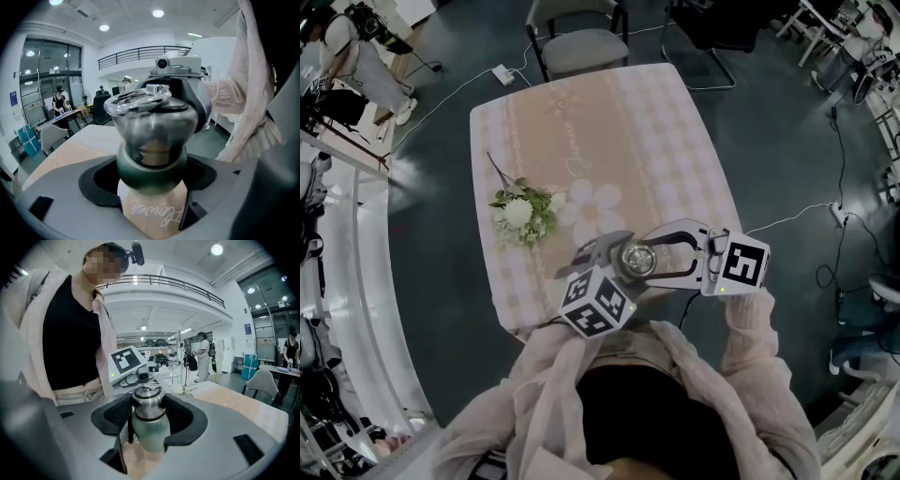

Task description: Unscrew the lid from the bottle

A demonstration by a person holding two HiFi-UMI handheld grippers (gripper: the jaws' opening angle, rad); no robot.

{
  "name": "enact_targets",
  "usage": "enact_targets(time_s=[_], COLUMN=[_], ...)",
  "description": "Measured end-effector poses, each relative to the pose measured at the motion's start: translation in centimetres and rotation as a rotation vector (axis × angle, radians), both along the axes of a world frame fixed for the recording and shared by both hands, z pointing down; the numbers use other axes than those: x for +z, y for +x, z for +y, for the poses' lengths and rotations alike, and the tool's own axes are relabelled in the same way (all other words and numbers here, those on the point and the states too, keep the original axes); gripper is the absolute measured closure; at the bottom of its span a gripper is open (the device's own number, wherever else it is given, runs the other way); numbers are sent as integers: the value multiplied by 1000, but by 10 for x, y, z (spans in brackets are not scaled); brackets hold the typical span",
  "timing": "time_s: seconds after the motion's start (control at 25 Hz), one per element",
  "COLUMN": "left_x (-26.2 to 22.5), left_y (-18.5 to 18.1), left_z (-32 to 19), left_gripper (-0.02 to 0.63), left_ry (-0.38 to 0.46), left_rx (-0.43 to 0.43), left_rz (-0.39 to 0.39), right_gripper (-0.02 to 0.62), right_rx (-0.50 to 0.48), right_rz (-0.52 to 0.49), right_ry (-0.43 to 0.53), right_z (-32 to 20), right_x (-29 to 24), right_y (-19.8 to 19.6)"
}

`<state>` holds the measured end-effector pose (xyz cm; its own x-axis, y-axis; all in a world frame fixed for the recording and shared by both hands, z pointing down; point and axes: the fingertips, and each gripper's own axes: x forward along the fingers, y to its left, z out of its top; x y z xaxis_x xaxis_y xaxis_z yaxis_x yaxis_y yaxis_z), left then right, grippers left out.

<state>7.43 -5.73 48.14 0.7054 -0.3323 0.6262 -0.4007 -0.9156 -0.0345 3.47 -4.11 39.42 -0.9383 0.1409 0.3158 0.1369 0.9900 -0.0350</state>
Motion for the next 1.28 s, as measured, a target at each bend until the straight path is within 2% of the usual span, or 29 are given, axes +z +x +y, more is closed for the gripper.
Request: enact_targets(time_s=[0.12, 0.24, 0.32, 0.48, 0.6, 0.68, 0.8, 1.04, 1.12, 1.28], left_x=[2, 4, 4, 5, 4, 2, 2, 8, 9, 11], left_y=[-2, -5, -7, -8, -9, -8, -9, -14, -16, -19], left_z=[-1, -4, -5, -9, -14, -16, -17, -22, -22, -22], left_gripper=[206, 206, 206, 206, 206, 206, 206, 206, 206, 206], left_ry=[-4, -14, -22, -27, -30, -31, -24, -15, -10, 2], left_rx=[-14, -41, -59, -79, -109, -128, -135, -155, -162, -156], left_rz=[2, 14, 22, 20, 36, 48, 40, 11, -1, -20], right_gripper=[350, 347, 339, 307, 301, 301, 307, 324, 330, 360], right_rx=[-11, 61, 128, 314, 467, 559, 675, 834, 864, 858], right_rz=[11, -1, -33, -204, -255, -243, -175, -156, -162, -167], right_ry=[21, 67, 88, 62, 65, 100, 154, 144, 149, 156], right_z=[0, -4, -7, -14, -18, -19, -20, -26, -25, -21], right_x=[4, 6, 2, -21, -26, -24, -14, -4, -4, -2], right_y=[1, 1, 1, -4, -5, -5, -1, 2, 0, -6])
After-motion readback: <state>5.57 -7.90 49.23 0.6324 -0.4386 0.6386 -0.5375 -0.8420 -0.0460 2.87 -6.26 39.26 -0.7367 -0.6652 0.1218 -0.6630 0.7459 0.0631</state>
